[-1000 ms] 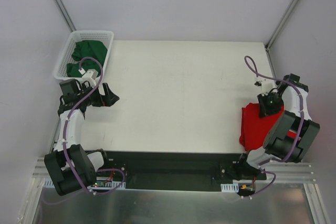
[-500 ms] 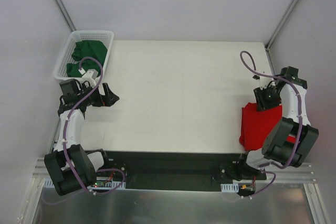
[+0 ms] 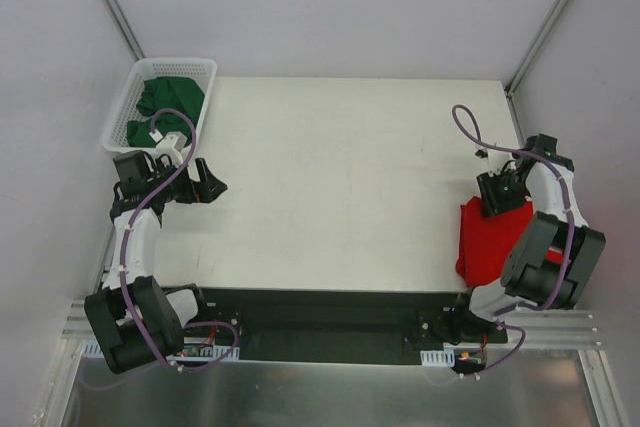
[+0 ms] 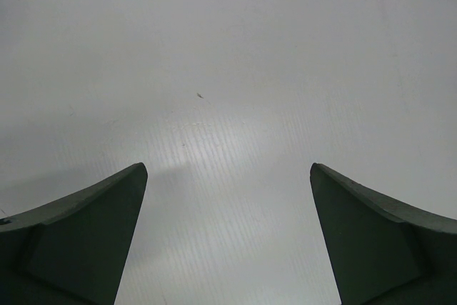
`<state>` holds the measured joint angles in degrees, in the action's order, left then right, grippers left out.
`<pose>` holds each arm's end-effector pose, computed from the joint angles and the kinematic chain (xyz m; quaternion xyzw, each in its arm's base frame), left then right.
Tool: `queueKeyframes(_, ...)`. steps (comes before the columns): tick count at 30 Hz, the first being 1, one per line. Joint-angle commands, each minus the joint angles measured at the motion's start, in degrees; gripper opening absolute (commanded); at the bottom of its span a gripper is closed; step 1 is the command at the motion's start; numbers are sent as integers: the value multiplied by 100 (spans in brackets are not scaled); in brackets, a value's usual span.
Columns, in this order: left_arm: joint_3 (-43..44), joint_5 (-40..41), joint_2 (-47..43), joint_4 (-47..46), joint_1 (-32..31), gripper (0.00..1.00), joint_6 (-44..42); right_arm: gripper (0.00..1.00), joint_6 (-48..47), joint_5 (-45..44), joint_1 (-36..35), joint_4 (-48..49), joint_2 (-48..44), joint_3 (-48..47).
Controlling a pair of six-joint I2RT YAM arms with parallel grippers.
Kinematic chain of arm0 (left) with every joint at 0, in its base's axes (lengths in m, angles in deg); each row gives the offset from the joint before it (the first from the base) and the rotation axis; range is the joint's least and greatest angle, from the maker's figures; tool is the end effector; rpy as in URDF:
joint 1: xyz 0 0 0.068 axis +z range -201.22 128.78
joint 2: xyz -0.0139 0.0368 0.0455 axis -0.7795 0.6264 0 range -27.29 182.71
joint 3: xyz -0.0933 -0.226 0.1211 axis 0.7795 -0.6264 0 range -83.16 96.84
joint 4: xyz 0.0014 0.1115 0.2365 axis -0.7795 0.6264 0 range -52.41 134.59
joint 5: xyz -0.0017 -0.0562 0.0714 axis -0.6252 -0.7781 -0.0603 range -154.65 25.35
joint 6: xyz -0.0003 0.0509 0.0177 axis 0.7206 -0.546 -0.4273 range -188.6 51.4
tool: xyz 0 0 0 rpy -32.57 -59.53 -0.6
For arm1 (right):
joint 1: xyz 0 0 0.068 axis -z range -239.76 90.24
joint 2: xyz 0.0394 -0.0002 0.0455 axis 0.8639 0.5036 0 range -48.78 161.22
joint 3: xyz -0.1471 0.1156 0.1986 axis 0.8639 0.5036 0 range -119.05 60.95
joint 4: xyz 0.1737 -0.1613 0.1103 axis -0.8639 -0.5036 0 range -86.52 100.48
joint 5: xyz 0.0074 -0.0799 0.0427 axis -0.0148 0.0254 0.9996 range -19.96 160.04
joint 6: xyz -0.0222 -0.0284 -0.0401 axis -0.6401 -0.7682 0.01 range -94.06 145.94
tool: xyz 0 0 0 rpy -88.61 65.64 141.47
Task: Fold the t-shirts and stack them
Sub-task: Put the neatly folded tshirt into the corner of the board with the right arm
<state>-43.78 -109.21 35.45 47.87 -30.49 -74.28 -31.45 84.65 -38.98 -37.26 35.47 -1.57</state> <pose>0.2244 0.0581 0.2512 0.0708 0.8321 -0.2256 0.5017 0.2664 -0.0914 0.2397 -0.3280 0.9195 -0.0142 0.2161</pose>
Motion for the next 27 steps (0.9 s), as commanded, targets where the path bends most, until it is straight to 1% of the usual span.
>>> queueKeyframes(1,-35,-203,-148,-106,45,99,-180,36,201,235,-65,573,486,91)
queueKeyframes(8,-9,-220,-139,-106,45,99,-162,36,386,279,-188,679,821,-120)
queueKeyframes(11,-18,-220,-148,-114,45,99,-162,37,404,296,-197,496,690,-137)
queueKeyframes(14,-35,-229,-183,-106,45,99,-154,38,535,314,-197,180,24,-146)
queueKeyframes(15,-35,-238,-192,-114,36,99,-162,38,579,253,-197,108,-448,-146)
queueKeyframes(16,-44,-247,-192,-114,36,99,-162,39,588,183,-197,38,-662,-129)
queueKeyframes(19,-62,-282,-166,-106,36,99,-171,40,352,-300,-153,-156,-1320,116)
queueKeyframes(21,-62,-282,-148,-106,36,99,-197,40,37,-564,-83,-244,-1542,345)
queueKeyframes(22,-35,-299,-139,-114,45,99,-197,40,-70,-608,57,-270,-1726,590)
queueKeyframes(24,-26,-308,-130,-106,45,99,-189,40,-255,-591,294,-367,-1859,784)
queueKeyframes(25,-26,-317,-139,-97,36,99,-189,40,-404,-548,617,-384,-1912,872)
queueKeyframes(27,-44,-326,-148,-114,45,99,-197,40,-597,-407,953,-376,-1973,1110)
